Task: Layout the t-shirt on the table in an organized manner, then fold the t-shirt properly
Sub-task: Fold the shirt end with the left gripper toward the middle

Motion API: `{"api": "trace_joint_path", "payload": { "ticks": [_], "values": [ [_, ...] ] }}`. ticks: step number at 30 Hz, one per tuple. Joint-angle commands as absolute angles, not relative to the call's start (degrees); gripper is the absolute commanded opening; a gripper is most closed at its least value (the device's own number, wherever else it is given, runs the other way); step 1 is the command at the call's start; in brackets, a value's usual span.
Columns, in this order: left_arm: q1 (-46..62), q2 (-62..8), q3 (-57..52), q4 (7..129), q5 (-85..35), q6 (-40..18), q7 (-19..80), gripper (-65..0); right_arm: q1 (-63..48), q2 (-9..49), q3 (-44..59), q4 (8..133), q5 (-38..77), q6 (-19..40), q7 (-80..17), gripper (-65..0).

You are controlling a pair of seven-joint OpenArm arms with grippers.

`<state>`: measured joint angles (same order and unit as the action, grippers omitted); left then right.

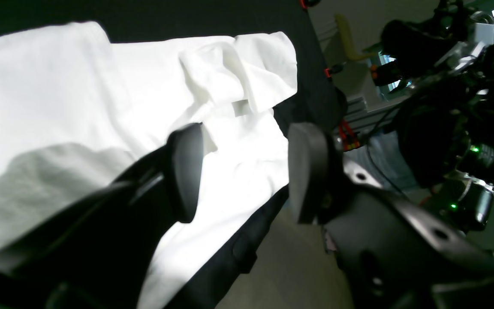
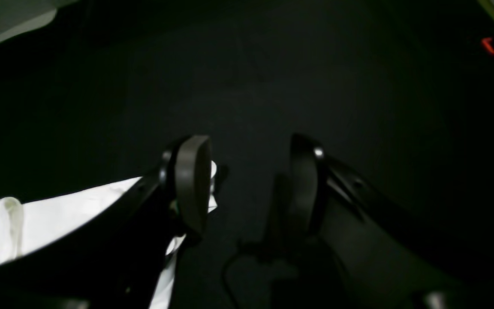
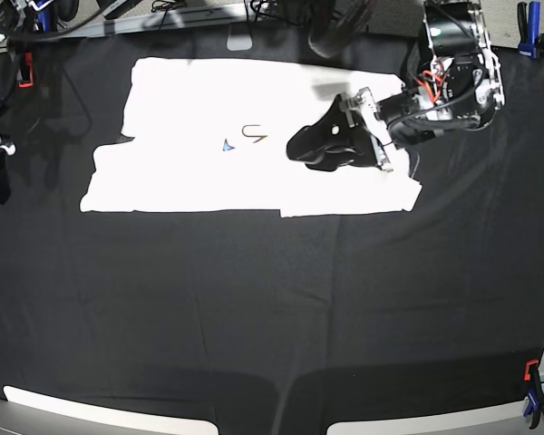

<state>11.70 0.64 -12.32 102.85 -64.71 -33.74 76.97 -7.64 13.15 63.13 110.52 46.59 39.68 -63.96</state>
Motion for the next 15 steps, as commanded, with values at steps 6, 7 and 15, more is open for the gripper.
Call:
{"api": "trace_joint_path", "payload": {
  "ticks": [6, 7, 15],
  "values": [
    [11.1, 0.8, -12.2, 103.9, -66.5, -34.4, 76.5, -35.4, -7.3, 14.1, 58.6, 100.4, 47.5, 40.0, -63.1, -35.9],
    [11.1, 0.8, -12.2, 103.9, -66.5, -34.4, 76.5, -35.4, -7.3, 14.1, 56.9, 98.1, 47.5, 40.0, -63.1, -35.9],
    [11.1, 0.8, -12.2, 103.9, -66.5, -34.4, 76.5, -35.4, -7.3, 14.1, 41.8, 85.3, 46.3, 40.0, -60.6, -35.9]
  ]
}}
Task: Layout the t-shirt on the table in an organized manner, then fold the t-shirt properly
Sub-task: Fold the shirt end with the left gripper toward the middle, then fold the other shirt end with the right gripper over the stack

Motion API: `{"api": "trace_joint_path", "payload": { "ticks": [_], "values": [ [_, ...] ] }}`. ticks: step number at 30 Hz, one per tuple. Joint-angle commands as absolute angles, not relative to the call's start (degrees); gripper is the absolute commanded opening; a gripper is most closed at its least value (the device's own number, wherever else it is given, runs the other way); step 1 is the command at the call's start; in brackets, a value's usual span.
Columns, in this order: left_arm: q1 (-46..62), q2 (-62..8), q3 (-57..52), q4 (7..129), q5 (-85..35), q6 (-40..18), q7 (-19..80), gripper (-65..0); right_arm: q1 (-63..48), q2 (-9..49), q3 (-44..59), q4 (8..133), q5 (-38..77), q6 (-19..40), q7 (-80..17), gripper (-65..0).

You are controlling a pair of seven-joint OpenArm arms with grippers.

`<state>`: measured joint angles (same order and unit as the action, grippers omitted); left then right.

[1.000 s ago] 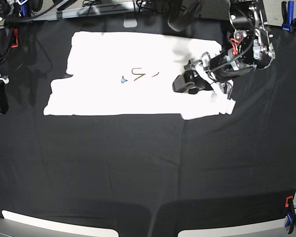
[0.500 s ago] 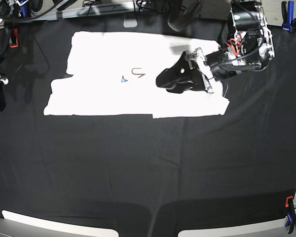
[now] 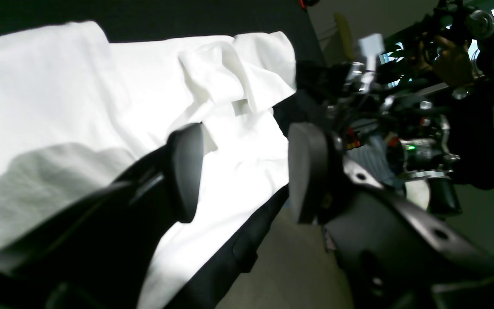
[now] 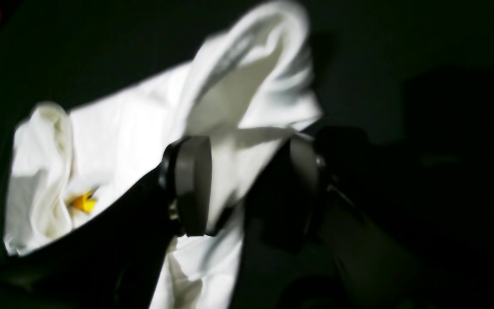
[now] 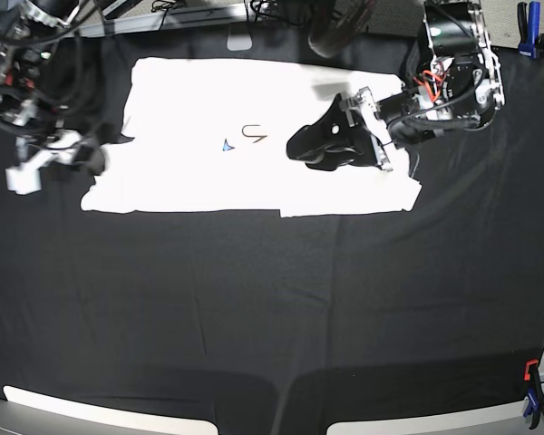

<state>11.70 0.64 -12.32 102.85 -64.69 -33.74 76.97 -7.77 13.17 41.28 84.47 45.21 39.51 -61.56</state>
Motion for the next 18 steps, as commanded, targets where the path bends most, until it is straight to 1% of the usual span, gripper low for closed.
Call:
{"api": "trace_joint_path", "payload": {
  "ticks": [1, 3, 7, 13, 14, 15, 16, 18],
  "values": [
    [11.1, 0.8, -12.2, 103.9, -66.5, -34.4, 76.5, -35.4, -7.3, 14.1, 40.0, 84.0, 45.9, 40.0, -59.5, -35.9],
    [11.1, 0.8, -12.2, 103.9, -66.5, -34.4, 76.5, -35.4, -7.3, 14.1, 36.6, 81.5, 44.9, 40.0, -57.7, -35.9],
    [11.1, 0.8, -12.2, 103.9, -66.5, -34.4, 76.5, -35.4, -7.3, 13.8, 32.1, 78.4, 44.7, 40.0, -58.1, -36.0],
    [11.1, 0.8, -12.2, 103.9, -66.5, -34.4, 76.5, -35.4, -6.5, 10.9, 30.7, 78.3, 45.1, 40.0, -59.6, -36.1],
    [11.1, 0.8, -12.2, 103.9, -66.5, -34.4, 76.5, -35.4, -6.2, 10.4, 30.7, 78.3, 45.1, 40.0, -60.1, -38.0],
    [11.1, 0.8, -12.2, 103.9, -66.5, -34.4, 76.5, -35.4, -6.0, 9.9, 30.7, 78.3, 45.1, 40.0, -60.3, -42.3],
    [11.1, 0.8, -12.2, 103.9, -66.5, -34.4, 76.5, -35.4, -5.7, 9.5, 30.7, 78.3, 44.9, 40.0, -60.3, -48.1],
    [11.1, 0.8, -12.2, 103.9, -66.5, -34.4, 76.5, -35.4, -5.1, 9.3, 30.7, 78.3, 44.9, 40.0, -60.2, -62.8]
  ]
}}
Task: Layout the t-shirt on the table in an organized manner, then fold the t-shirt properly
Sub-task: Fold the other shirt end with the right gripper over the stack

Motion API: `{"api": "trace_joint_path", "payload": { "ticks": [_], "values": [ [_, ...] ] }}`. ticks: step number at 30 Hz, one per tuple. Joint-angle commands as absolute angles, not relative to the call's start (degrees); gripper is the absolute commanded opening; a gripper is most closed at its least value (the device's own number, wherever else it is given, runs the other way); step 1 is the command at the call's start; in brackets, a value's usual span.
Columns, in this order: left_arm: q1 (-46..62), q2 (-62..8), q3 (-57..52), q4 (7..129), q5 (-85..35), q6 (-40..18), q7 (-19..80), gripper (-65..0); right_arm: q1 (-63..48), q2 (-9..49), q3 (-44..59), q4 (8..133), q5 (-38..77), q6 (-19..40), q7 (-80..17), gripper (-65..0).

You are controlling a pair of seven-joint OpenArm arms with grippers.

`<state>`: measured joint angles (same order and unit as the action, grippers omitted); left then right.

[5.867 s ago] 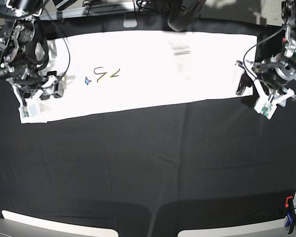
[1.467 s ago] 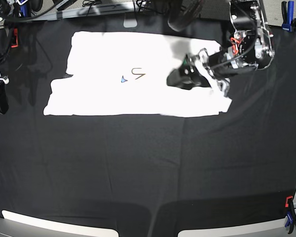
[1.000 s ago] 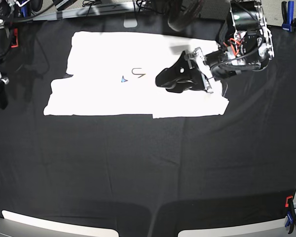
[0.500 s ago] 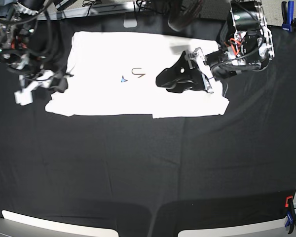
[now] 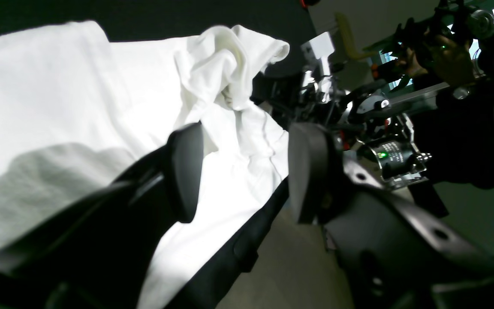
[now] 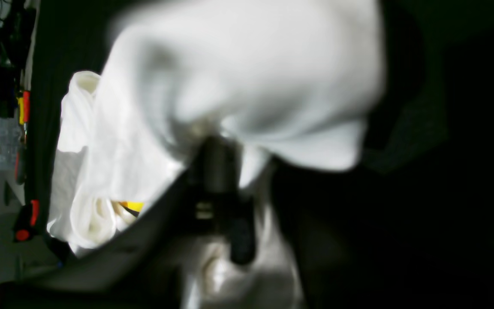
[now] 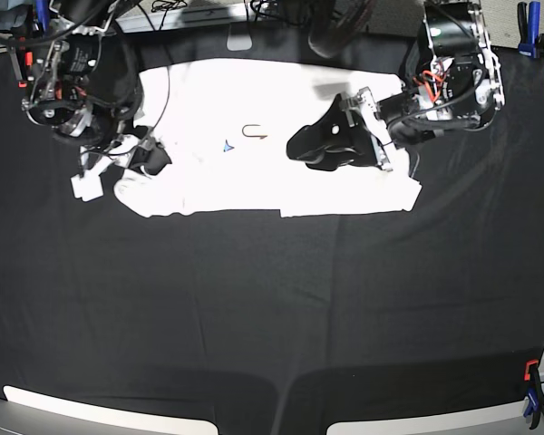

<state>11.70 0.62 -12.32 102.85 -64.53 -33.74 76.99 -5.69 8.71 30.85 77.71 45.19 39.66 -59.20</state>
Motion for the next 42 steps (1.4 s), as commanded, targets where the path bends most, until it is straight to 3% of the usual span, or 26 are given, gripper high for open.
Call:
{"api": "trace_joint_path", "payload": {
  "ticks": [1, 13, 20, 26, 37, 42],
  "values": [
    [11.1, 0.8, -12.2, 103.9, -66.5, -34.4, 76.5, -35.4, -4.6, 9.5, 30.8, 78.3, 44.9, 40.0, -60.2, -65.0],
    [11.1, 0.8, -12.2, 103.9, -66.5, -34.3, 76.7, -35.4, 5.7, 15.3, 37.9, 78.3, 35.8, 40.0, -62.0, -65.0],
    [11.1, 0.8, -12.2, 103.9, -66.5, -34.3, 76.7, -35.4, 10.5, 15.2, 45.0, 78.7, 39.3, 40.0, -64.7, -65.0],
    [11.1, 0.8, -12.2, 103.9, -66.5, -34.3, 76.7, -35.4, 10.3, 10.2, 41.6, 82.3, 39.6, 40.0, -64.7, -65.0],
    [11.1, 0.8, -12.3, 103.9, -66.5, -34.3, 76.7, -35.4, 10.3, 1.1, 24.9, 88.7, 38.8, 38.3, -64.8, -65.0],
    [11.1, 0.8, -12.3, 103.9, -66.4, -34.4, 76.7, -35.4, 10.0, -3.2, 20.8, 88.7, 32.6, 37.9, -64.8, -65.0]
  ]
}}
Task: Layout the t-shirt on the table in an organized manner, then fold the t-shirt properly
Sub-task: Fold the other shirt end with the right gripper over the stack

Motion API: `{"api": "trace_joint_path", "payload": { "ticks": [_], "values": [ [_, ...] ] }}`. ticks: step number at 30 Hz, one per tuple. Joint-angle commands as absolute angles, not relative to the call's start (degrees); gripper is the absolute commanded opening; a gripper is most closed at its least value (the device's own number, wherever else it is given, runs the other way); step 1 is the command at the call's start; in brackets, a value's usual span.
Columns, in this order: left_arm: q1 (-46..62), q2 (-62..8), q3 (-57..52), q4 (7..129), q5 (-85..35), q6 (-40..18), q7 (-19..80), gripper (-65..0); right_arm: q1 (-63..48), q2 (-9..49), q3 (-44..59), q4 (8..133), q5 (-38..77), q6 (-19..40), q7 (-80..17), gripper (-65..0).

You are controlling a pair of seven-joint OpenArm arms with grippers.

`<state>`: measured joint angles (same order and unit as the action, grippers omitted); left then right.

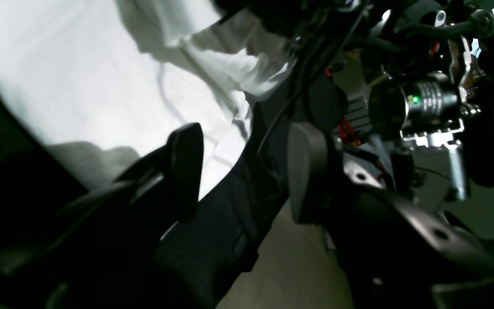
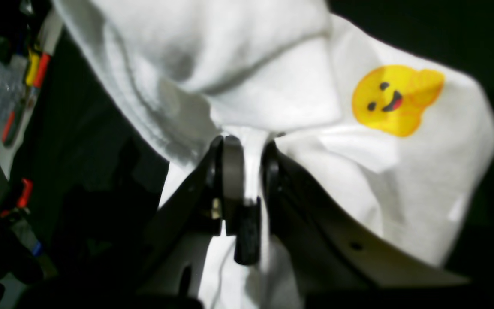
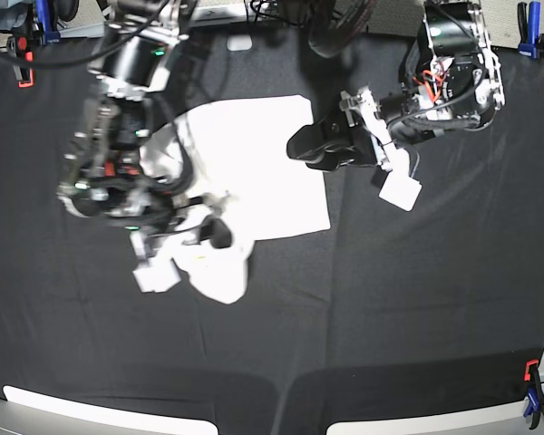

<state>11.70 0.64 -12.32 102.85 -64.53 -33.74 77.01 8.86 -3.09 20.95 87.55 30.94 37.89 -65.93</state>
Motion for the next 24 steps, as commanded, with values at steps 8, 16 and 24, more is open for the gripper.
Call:
{"api": "trace_joint_path", "payload": {
  "ticks": [8, 16, 24],
  "values": [
    [11.1, 0.8, -12.3, 103.9, -65.9, -34.4, 76.7, -35.4, 5.0, -6.2, 14.7, 88.8, 31.6, 37.9, -64.8, -65.0],
    [11.1, 0.8, -12.3, 103.9, -65.9, -34.4, 76.7, -35.4, 3.5, -6.2, 7.7, 89.4, 31.9, 37.7, -64.8, -48.3],
    [11.1, -0.3, -12.3, 103.9, -65.9, -34.4, 76.8, -35.4, 3.5, -6.2, 6.8, 100.5, 36.3, 34.0, -64.8, -42.5]
  ]
}}
